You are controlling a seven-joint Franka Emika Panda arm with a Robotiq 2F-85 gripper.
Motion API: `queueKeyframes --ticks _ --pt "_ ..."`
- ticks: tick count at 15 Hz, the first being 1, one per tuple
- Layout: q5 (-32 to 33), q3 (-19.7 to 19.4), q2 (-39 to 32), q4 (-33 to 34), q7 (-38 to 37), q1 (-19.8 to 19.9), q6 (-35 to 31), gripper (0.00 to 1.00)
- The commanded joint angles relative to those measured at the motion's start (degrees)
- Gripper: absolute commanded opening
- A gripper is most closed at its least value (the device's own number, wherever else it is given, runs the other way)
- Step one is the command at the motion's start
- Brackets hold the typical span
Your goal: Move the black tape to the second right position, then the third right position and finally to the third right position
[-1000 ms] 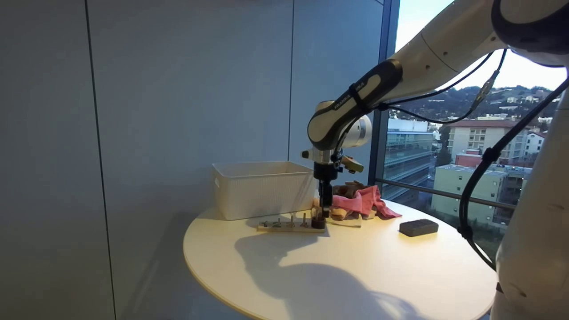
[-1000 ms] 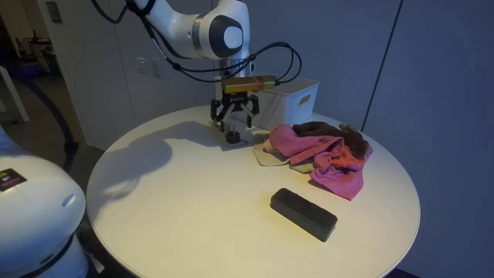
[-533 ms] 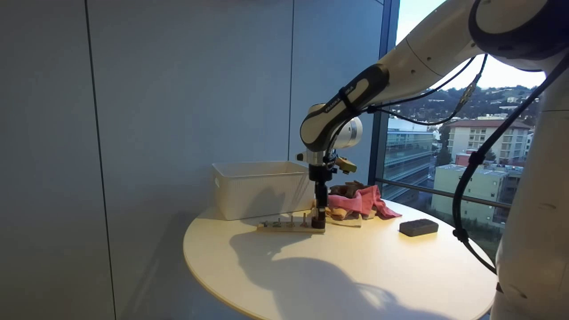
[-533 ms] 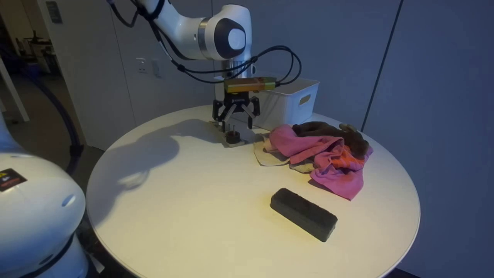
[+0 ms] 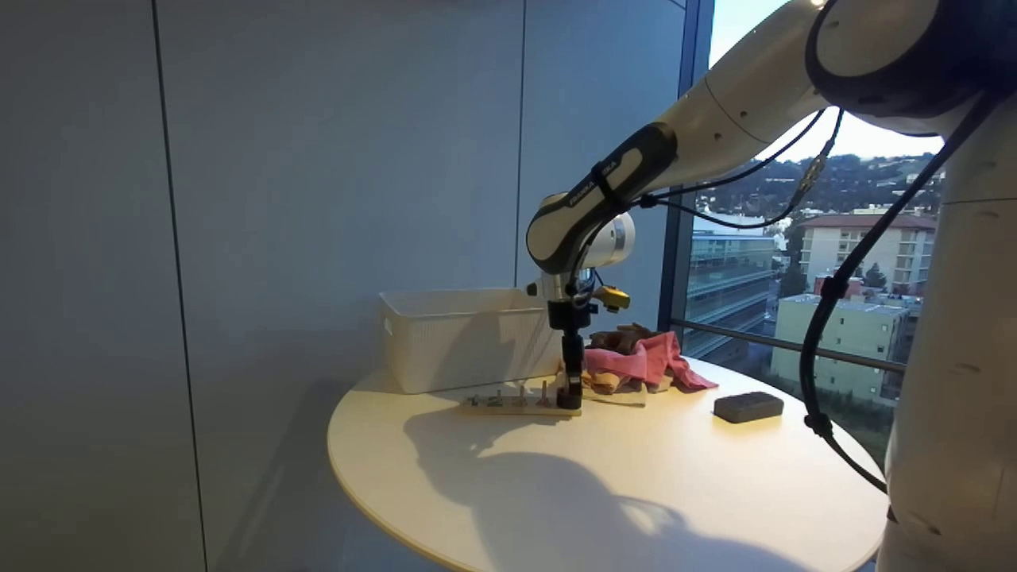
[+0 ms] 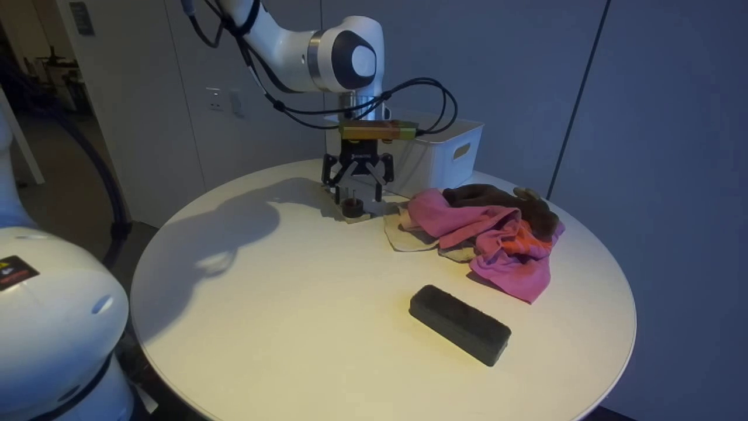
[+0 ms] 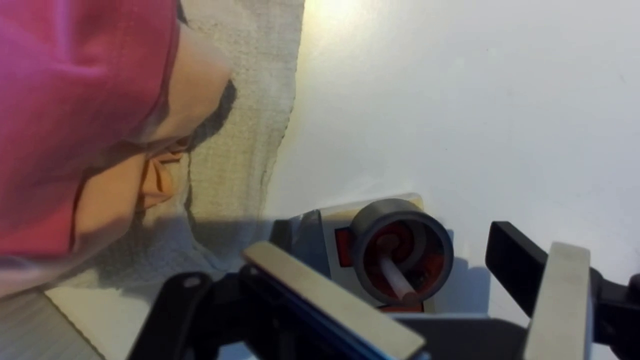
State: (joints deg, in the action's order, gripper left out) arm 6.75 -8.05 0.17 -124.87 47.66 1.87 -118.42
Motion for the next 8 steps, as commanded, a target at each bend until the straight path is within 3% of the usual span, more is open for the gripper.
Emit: queueKeyframes --ticks 1,6,7,8 --pt "-0.01 1.18 0.00 0.09 0.00 1.14 0.14 1.00" --pt "-2.14 1.70 -1.43 -1.32 2.45 1.16 -4.24 1.00" --pt "-2.06 1.80 -1.70 -1.48 2.71 1.24 -4.47 0.96" --pt "-1.97 1.81 -1.97 -1.46 2.68 1.36 -4.20 0.75"
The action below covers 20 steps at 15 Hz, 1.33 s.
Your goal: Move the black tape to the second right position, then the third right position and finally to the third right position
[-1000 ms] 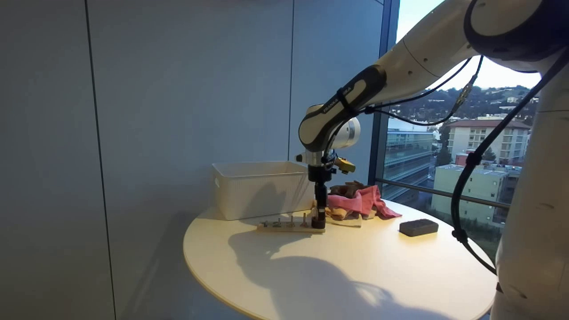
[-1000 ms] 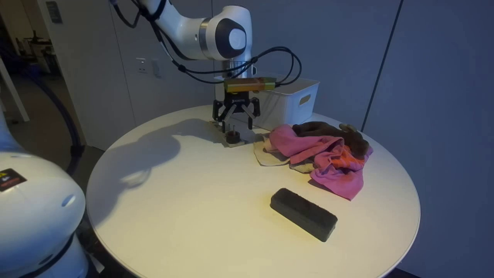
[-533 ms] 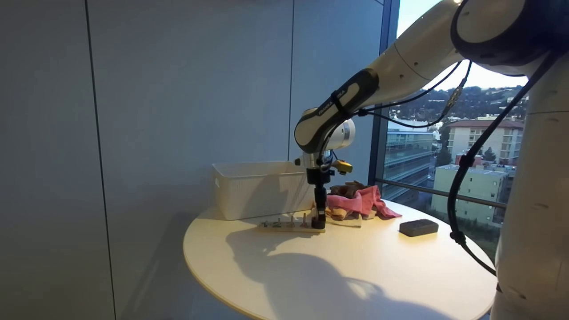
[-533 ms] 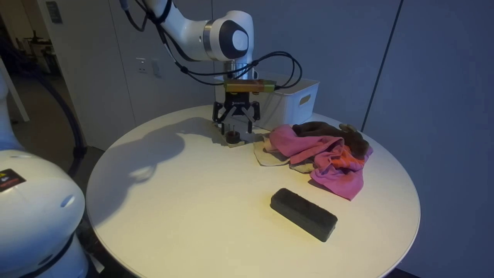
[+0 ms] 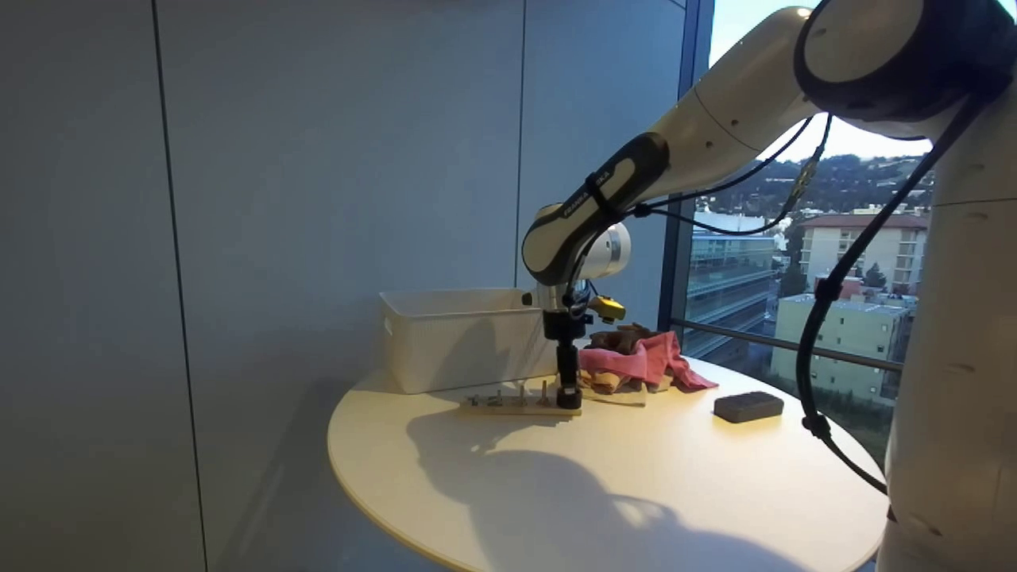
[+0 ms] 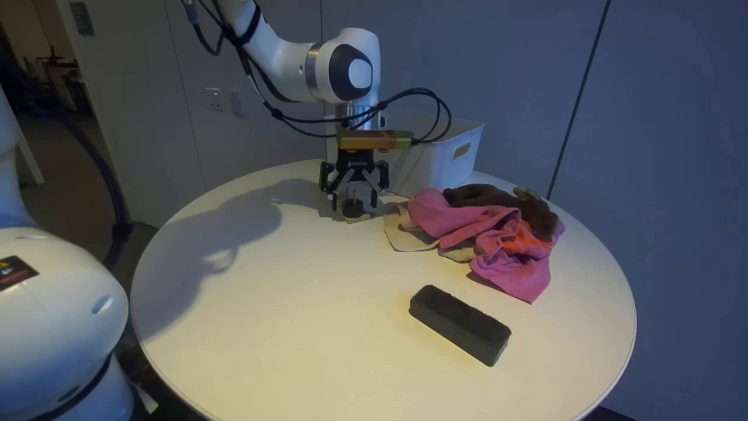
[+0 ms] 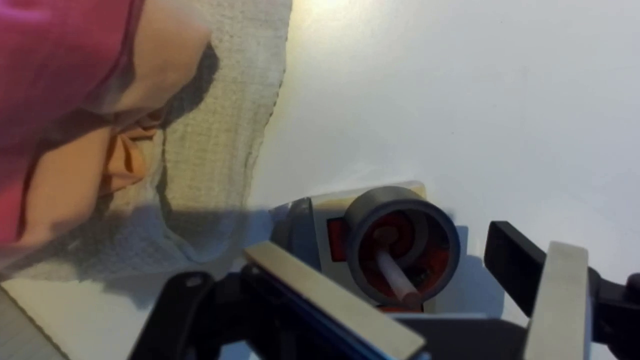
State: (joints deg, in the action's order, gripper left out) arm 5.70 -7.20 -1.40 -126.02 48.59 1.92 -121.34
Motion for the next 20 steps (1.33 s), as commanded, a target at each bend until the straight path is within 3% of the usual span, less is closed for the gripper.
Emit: queueKeyframes --ticks 1,2,7,18,19,20 --pt "-0.59 1.00 -0.62 -0.50 1.82 1.36 -1.59 0.72" --pt "-0.62 1.03 -0.71 -0.55 1.83 1.44 -1.33 0.71" --pt "0.90 1.13 -0.68 -0.19 0.57 1.59 0.60 0.36" --pt "3.54 1.19 -0.07 0.08 -0.84 1.46 8.54 0.36" --pt "3.92 1.20 -0.90 0.51 -0.98 1.44 9.04 0.86" --pt "4.34 1.22 -1.16 0.62 -1.29 1.43 8.86 0.88"
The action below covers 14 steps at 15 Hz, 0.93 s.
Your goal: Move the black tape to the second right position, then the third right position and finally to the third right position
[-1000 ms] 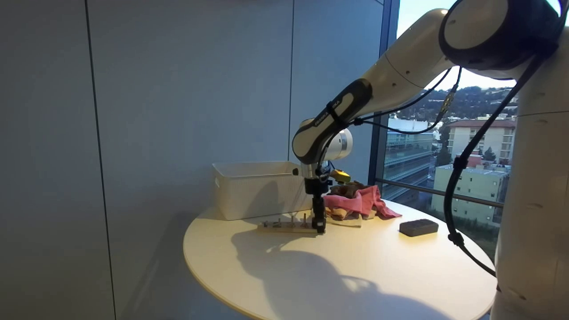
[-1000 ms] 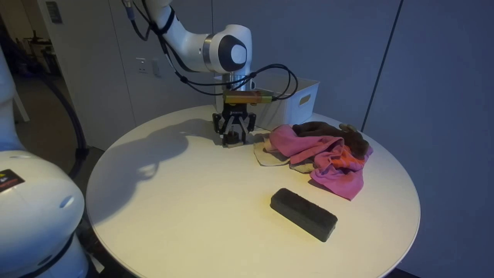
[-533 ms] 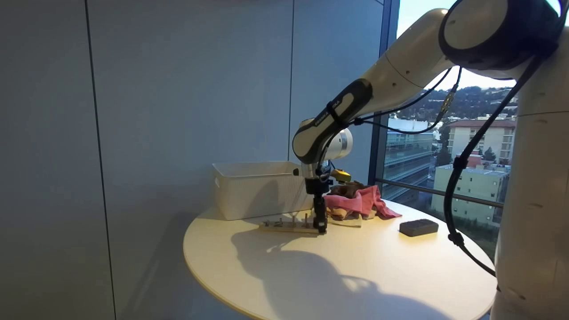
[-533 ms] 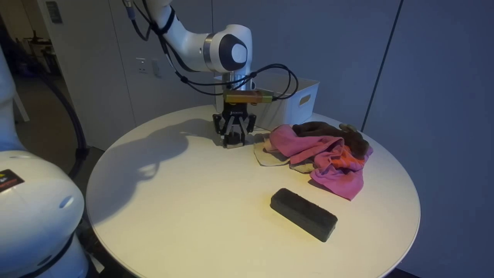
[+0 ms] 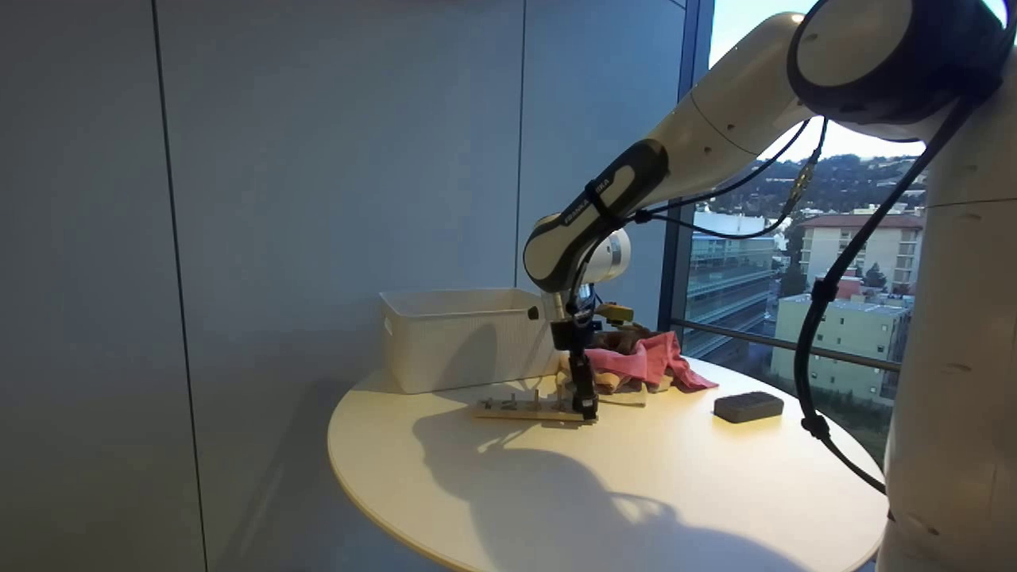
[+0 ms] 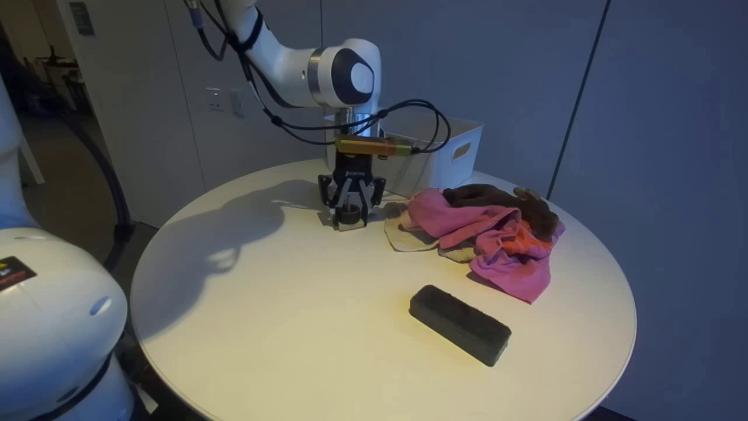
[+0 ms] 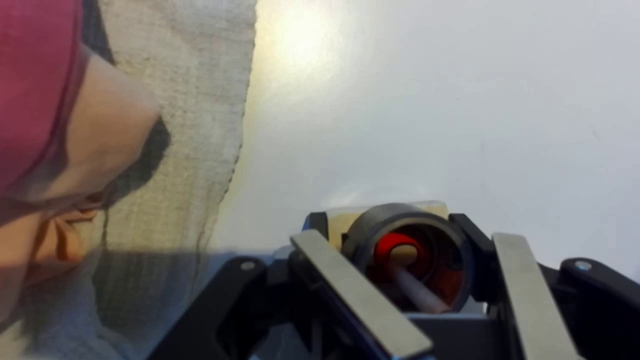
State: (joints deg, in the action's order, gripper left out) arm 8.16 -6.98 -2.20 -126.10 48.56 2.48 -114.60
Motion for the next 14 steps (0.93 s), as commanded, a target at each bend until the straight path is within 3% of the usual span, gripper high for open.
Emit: queueKeyframes --ticks 1,2,3,5,14 --pt "1.92 1.01 -0.73 0.82 -0.99 0.93 2.44 0.93" --pt "0.48 1.08 -0.18 0.07 -0.21 0.99 1.01 0.99" --pt "0.48 1.15 -0.27 0.01 -0.21 0.98 1.09 0.83" --pt "0.49 1.18 -0.42 -0.12 -0.22 0.99 1.05 0.99" --pt "1.34 1.29 0.69 -0.85 -2.40 0.87 0.40 1.00"
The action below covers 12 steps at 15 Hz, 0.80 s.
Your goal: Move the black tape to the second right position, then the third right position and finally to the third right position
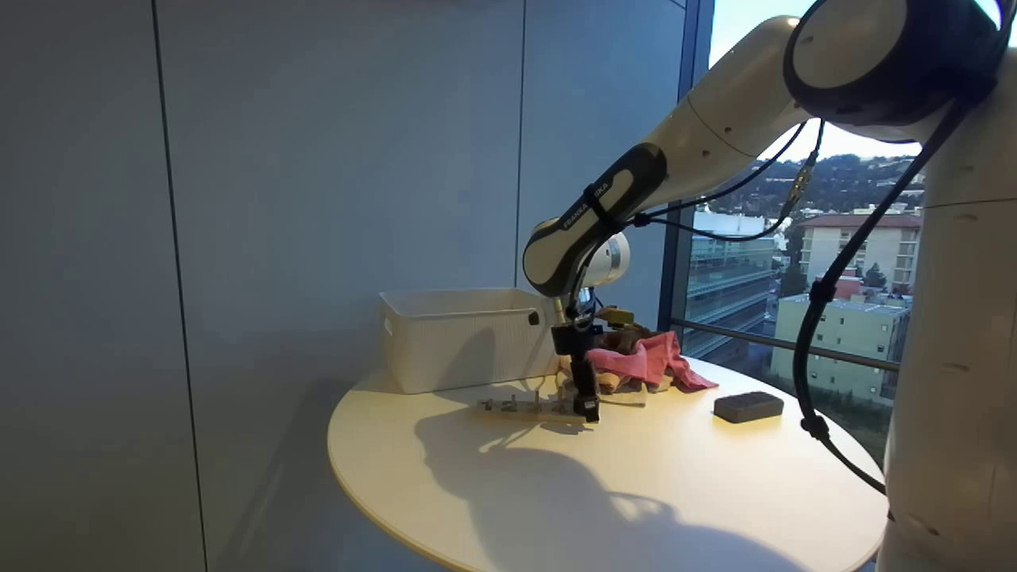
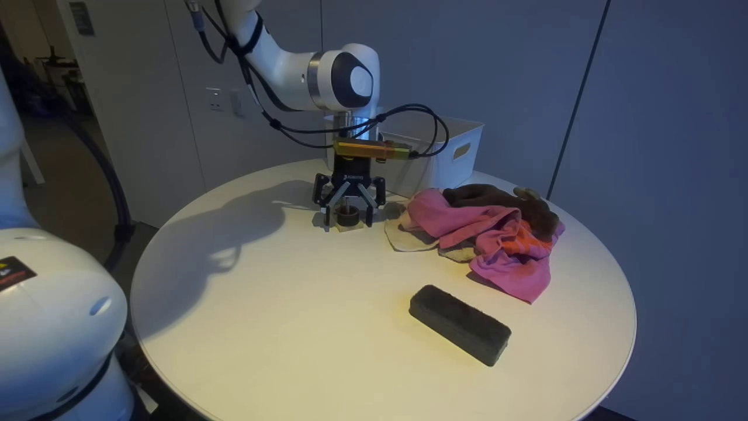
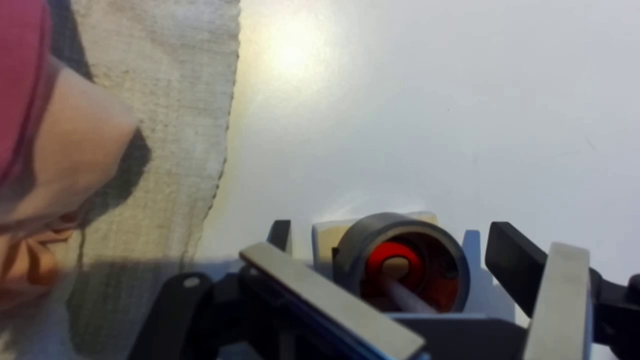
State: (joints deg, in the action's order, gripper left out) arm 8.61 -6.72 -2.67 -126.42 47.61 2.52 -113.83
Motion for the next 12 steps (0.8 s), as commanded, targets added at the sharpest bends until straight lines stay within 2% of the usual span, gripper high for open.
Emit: queueKeyframes --ticks 1,7,8,9,12 --pt "1.02 1.02 1.42 -0.66 -1.91 0.83 -0.59 1.00" --pt "1.36 0.83 5.19 -2.65 -2.94 0.83 -3.45 1.00" --pt "1.11 0.77 5.38 -2.65 -2.94 0.83 -3.57 0.75" --pt "0.87 0.76 5.14 -2.27 -2.86 0.78 -3.02 0.73" --pt "0.81 0.74 4.91 -1.81 -2.96 0.73 -2.21 0.49"
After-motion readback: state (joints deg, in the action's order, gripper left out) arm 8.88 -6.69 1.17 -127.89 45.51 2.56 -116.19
